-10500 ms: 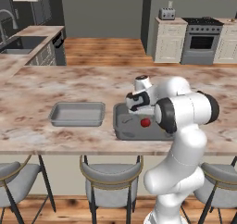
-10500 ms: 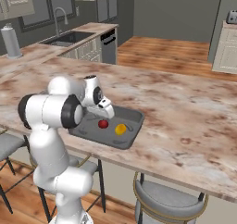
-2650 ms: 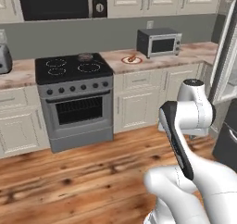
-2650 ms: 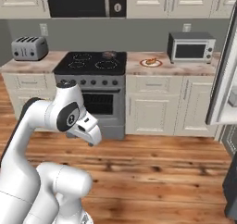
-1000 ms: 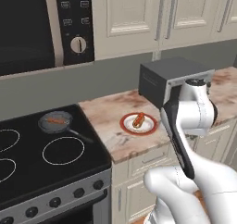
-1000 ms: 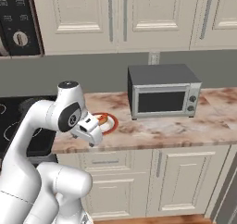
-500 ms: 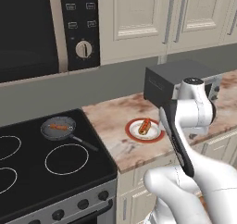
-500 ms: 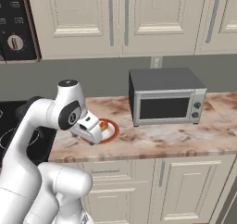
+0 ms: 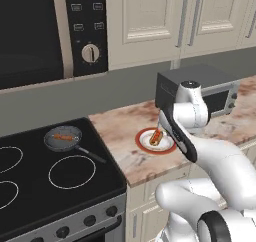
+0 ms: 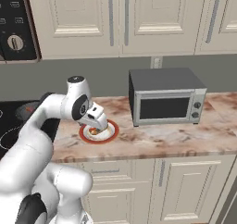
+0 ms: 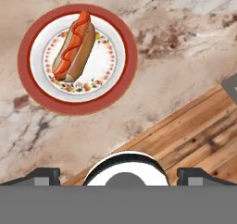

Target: Place the cold items (mango and tomato) from the fridge in one tupperware on the dining counter. Place the warm items (kebab skewer and hot dog) in the stove area in another tupperware.

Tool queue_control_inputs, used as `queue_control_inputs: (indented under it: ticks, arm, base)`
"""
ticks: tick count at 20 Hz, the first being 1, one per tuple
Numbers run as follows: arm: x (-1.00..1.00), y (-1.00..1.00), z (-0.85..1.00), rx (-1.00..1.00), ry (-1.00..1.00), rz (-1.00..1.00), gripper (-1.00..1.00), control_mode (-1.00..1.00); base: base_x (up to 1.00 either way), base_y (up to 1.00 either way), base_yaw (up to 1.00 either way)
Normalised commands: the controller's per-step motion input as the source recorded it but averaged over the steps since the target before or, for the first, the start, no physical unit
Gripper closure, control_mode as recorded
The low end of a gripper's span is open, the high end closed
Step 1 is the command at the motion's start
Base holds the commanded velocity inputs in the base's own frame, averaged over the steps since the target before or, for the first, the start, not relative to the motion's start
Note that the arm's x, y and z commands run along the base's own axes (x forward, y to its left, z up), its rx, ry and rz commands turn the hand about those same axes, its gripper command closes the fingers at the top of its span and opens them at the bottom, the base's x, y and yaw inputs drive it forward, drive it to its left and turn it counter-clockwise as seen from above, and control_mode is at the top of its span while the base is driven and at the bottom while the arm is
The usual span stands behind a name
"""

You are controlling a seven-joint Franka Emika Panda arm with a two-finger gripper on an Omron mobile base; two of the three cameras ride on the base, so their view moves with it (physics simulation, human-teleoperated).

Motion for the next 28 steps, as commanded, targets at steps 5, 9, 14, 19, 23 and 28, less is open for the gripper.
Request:
queue_control_inputs:
  ticks: [5,9,14,19,23,28]
  arm:
    - [0.99,0.18,-0.18,0.00,0.00,0.00,-1.00,-1.00]
    - [0.77,0.03,-0.40,0.00,0.00,-0.08,-1.00,-1.00]
    - [0.36,0.09,-0.45,0.00,0.00,-0.20,-1.00,-1.00]
    - [0.17,0.02,-0.54,0.00,0.00,-0.12,-1.00,-1.00]
    - [0.36,0.00,-0.53,0.00,0.00,-0.01,-1.00,-1.00]
    - [0.50,0.08,-0.40,0.01,0.00,0.00,-1.00,-1.00]
  base:
    - [0.00,0.00,0.00]
    - [0.00,0.00,0.00]
    - [0.00,0.00,0.00]
    - [0.00,0.00,0.00]
    - [0.00,0.00,0.00]
    - [0.00,0.00,0.00]
